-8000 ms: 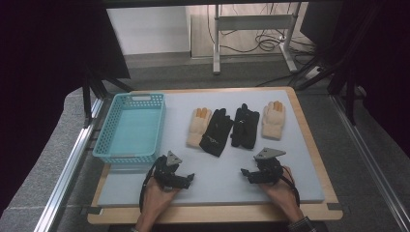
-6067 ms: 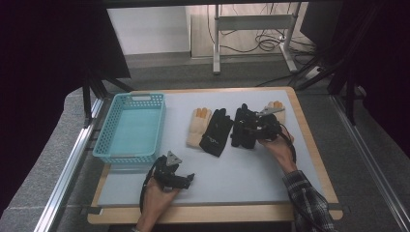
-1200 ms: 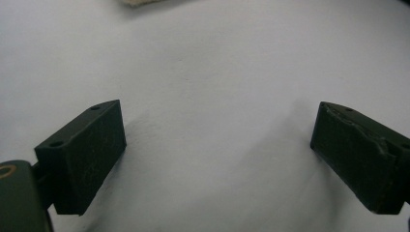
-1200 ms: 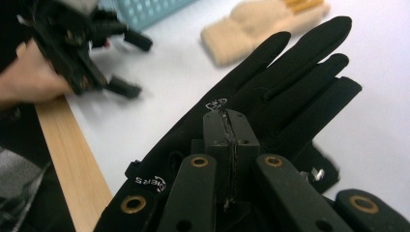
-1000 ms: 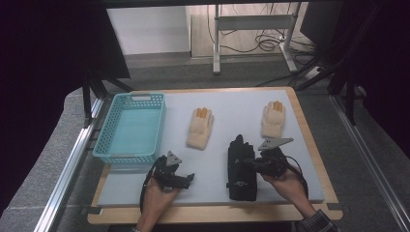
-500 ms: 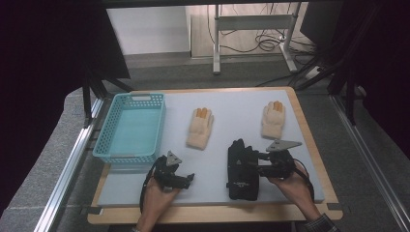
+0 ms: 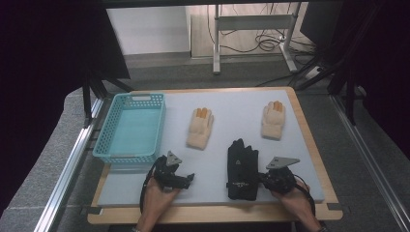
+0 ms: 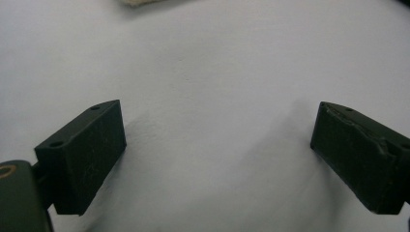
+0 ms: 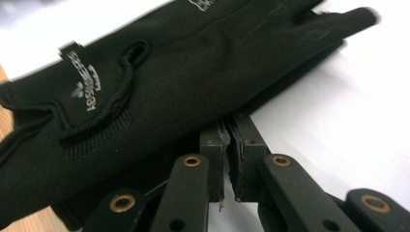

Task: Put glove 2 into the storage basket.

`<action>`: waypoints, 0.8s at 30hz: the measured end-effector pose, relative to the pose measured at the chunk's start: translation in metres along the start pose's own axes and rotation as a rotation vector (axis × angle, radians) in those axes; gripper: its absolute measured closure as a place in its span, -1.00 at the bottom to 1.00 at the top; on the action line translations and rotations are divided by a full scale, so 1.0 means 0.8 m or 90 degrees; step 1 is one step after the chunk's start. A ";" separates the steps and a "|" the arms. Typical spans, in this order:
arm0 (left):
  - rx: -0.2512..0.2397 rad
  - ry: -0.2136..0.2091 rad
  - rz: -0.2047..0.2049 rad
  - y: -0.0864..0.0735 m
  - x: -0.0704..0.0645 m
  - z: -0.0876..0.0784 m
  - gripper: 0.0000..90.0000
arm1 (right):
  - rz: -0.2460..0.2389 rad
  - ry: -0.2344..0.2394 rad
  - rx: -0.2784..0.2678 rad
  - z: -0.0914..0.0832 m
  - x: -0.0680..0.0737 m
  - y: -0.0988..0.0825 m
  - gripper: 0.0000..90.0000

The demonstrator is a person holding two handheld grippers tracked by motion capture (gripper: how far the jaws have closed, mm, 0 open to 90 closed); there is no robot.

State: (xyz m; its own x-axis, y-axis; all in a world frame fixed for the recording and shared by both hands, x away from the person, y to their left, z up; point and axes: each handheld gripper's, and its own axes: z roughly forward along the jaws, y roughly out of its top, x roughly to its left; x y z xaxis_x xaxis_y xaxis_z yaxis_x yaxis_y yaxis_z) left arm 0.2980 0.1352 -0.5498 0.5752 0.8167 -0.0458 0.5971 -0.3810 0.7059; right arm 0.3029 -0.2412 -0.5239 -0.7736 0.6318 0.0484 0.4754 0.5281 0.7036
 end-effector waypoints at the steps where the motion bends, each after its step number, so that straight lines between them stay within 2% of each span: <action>1: 0.000 0.000 0.000 0.000 0.000 0.000 -0.88 | 0.000 0.000 0.000 0.000 0.000 0.000 0.86; 11: 0.000 -0.001 -0.001 0.000 0.000 0.000 -0.88 | 0.003 0.024 -0.019 0.025 0.021 0.015 0.79; 21: 0.006 0.002 0.001 -0.004 0.002 -0.005 -0.89 | -0.025 0.028 -0.027 0.063 0.045 0.045 0.74; 24: 0.005 -0.003 0.010 -0.008 0.006 -0.009 -0.85 | -0.036 0.024 -0.031 0.075 0.050 0.055 0.71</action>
State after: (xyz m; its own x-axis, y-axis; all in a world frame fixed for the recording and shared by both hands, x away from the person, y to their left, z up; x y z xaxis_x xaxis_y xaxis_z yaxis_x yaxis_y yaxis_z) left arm 0.2928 0.1448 -0.5491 0.5871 0.8086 -0.0388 0.5923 -0.3964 0.7015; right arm 0.3182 -0.1584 -0.5335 -0.8144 0.5792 0.0344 0.4105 0.5333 0.7397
